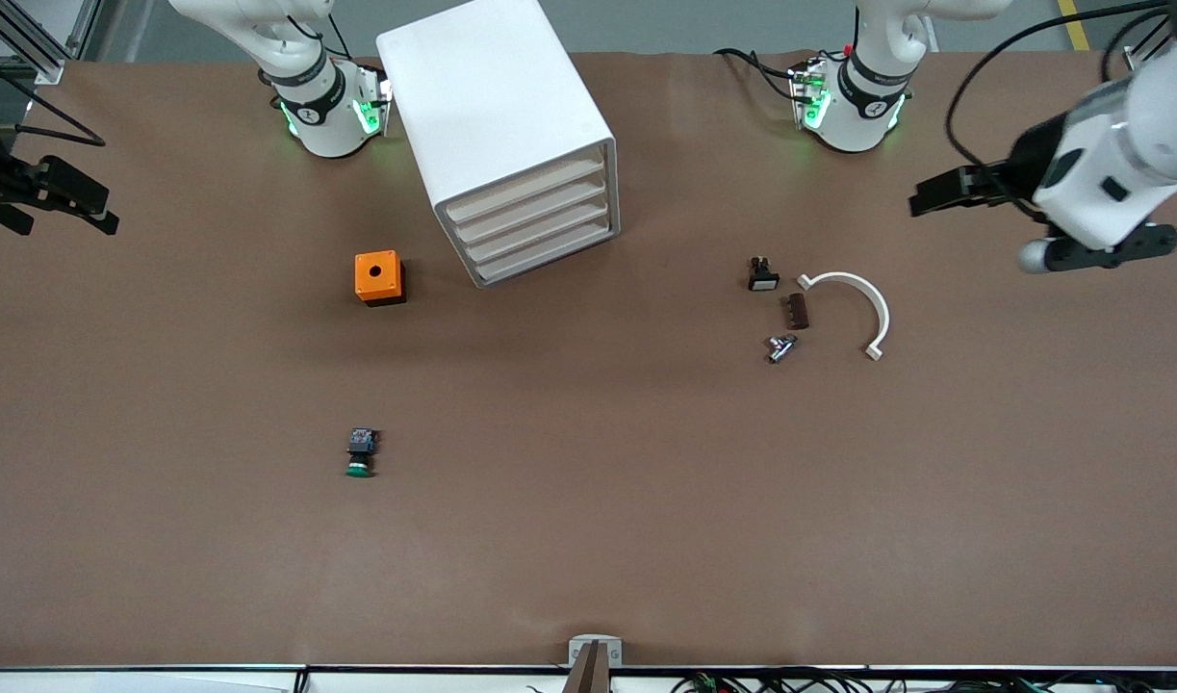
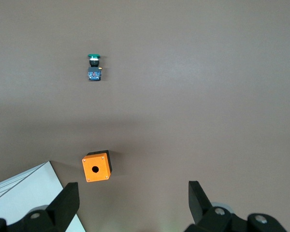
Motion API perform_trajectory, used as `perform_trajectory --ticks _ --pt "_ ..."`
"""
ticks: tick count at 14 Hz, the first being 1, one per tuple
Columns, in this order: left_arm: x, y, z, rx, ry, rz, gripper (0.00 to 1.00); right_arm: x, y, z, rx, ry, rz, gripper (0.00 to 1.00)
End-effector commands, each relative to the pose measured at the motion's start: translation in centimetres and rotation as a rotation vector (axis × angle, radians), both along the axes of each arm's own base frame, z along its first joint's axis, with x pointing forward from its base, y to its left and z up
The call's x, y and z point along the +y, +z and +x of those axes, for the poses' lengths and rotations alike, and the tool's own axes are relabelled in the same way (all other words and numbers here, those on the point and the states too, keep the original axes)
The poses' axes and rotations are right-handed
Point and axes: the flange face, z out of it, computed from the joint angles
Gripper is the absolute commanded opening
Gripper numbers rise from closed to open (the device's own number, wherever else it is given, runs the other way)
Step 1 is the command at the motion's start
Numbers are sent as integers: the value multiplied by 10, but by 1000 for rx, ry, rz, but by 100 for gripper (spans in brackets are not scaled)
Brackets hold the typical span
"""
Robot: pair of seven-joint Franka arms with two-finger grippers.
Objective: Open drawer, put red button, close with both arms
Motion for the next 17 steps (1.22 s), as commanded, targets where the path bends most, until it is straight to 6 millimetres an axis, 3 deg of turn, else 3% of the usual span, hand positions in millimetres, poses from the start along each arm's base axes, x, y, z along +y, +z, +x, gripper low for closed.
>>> perform_trajectory --ticks 1,2,4,8,12,17 --pt "48 2 -20 -40 -64 7 99 -1 4 -9 -9 9 -9 100" --pt "68 -1 -23 -65 -72 -3 99 -1 4 -9 -11 10 -9 100" --pt "84 -10 -28 -114 -75 -5 99 -1 6 -9 -22 9 -10 100" --pt "85 -44 -34 -219 -71 51 99 0 9 -10 -33 9 -4 100" --pt "87 -40 -22 -301 -77 96 99 0 11 -10 -40 10 -1 100" --pt "82 -18 -7 -354 -96 117 99 1 9 -11 -39 12 -1 100"
